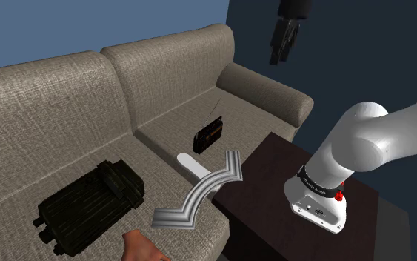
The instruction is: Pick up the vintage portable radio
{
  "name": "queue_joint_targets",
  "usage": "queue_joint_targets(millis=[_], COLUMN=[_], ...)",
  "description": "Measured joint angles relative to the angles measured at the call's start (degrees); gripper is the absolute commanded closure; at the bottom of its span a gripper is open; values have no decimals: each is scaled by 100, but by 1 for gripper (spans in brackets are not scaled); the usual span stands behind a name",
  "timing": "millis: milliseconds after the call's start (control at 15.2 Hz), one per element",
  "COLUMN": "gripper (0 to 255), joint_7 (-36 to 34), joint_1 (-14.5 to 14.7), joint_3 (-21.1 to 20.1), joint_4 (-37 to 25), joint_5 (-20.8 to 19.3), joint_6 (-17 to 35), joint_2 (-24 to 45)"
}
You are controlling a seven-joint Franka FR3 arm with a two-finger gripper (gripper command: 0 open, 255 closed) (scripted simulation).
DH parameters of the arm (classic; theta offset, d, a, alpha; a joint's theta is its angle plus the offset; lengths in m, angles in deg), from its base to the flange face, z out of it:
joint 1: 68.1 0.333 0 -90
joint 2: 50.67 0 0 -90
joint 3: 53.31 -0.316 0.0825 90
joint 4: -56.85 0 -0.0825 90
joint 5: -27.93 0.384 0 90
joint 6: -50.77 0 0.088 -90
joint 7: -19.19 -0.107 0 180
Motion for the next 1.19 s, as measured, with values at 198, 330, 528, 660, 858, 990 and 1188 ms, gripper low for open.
queue_joint_targets(millis=[198,330,528,660,858,990,1188], gripper=[0,0,0,0,0,0,0], joint_7=[361,936,1857,2479,3404,3949,4825], joint_1=[109,267,517,677,900,1099,1320], joint_3=[78,215,411,545,737,794,913], joint_4=[128,245,441,503,670,705,746], joint_5=[-100,-258,-483,-624,-819,-866,-969], joint_6=[194,540,1081,1437,2055,2534,3154], joint_2=[85,339,697,990,1421,1841,2366])
